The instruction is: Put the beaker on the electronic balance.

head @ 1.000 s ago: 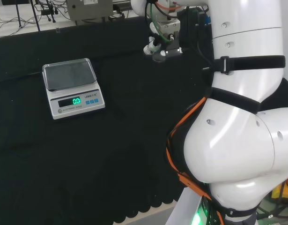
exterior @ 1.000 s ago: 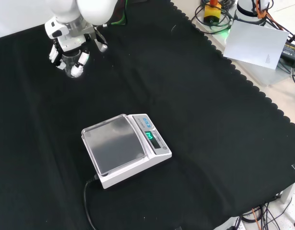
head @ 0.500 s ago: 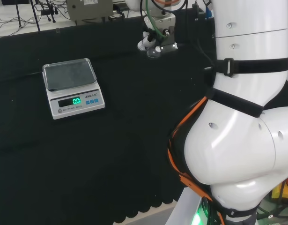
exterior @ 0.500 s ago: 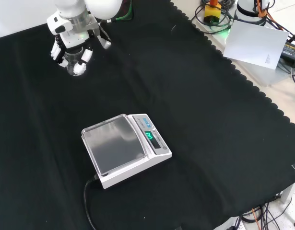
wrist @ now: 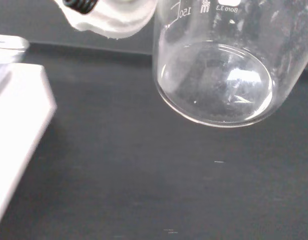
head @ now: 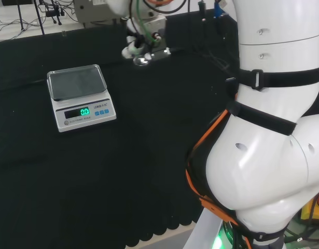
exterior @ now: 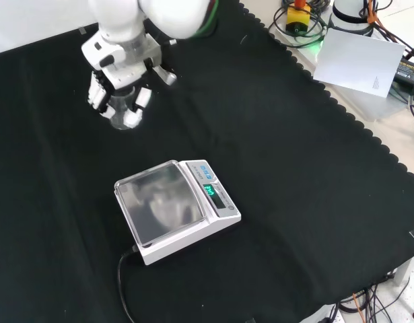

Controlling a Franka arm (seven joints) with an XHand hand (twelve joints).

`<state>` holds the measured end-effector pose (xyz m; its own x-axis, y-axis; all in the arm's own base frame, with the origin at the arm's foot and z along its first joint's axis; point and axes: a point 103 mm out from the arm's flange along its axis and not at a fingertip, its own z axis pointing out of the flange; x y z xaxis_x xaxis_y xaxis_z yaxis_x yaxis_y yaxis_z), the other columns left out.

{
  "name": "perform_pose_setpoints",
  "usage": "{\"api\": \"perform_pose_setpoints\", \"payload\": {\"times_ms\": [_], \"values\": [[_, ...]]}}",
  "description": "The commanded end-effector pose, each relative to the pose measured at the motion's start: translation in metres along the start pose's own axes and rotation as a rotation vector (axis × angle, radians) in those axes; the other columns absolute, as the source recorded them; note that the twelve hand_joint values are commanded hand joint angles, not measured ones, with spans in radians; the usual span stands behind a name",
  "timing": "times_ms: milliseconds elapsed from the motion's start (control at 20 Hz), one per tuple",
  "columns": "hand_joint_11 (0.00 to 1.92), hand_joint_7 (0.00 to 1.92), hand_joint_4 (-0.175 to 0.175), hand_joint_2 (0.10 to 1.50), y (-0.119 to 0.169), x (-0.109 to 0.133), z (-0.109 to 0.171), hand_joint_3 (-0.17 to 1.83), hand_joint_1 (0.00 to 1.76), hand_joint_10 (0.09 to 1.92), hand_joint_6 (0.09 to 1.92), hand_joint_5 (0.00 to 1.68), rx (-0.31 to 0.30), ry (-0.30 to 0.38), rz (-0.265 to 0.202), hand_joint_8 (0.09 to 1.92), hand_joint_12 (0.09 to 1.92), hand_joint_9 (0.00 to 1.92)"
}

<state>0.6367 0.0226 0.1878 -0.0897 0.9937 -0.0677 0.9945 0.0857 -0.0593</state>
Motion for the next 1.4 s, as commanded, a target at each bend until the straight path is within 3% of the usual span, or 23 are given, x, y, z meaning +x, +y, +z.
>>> {"api": "perform_pose_setpoints", "payload": {"times_ms": [50, 300, 450, 500, 600, 650, 700, 1000, 1400], "values": [[1.14, 0.67, -0.175, 1.17, -0.010, 0.105, -0.005, 0.03, 1.35, 1.22, 1.30, 0.78, 0.007, -0.034, -0.119, 1.37, 0.91, 0.97], [1.13, 0.67, -0.175, 1.17, -0.013, 0.160, -0.009, 0.03, 1.35, 1.22, 1.30, 0.78, 0.002, -0.046, -0.186, 1.37, 0.91, 0.97], [1.13, 0.76, -0.175, 1.18, -0.012, 0.175, -0.008, 0.04, 1.27, 1.24, 1.31, 0.79, 0.007, -0.050, -0.211, 1.34, 0.92, 1.02], [1.14, 0.78, -0.175, 1.19, -0.009, 0.191, -0.005, 0.04, 1.24, 1.25, 1.31, 0.79, -0.007, -0.006, -0.268, 1.34, 0.92, 1.04], [1.14, 0.80, -0.175, 1.19, -0.006, 0.196, 0.001, 0.04, 1.22, 1.25, 1.31, 0.79, -0.012, 0.021, -0.296, 1.33, 0.92, 1.05], [1.14, 0.81, -0.175, 1.19, -0.003, 0.195, 0.008, 0.04, 1.22, 1.25, 1.31, 0.79, 0.053, -0.144, -0.199, 1.33, 0.92, 1.05], [1.14, 0.81, -0.175, 1.19, -0.002, 0.196, 0.012, 0.04, 1.22, 1.25, 1.31, 0.79, 0.073, -0.183, -0.171, 1.33, 0.92, 1.06], [1.13, 0.81, -0.175, 1.19, 0.032, 0.198, 0.029, 0.04, 1.22, 1.25, 1.31, 0.79, 0.045, -0.079, -0.191, 1.32, 0.92, 1.06], [1.13, 0.81, -0.175, 1.18, 0.051, 0.184, 0.053, 0.04, 1.22, 1.25, 1.30, 0.79, 0.067, -0.052, -0.202, 1.32, 0.92, 1.06]]}}
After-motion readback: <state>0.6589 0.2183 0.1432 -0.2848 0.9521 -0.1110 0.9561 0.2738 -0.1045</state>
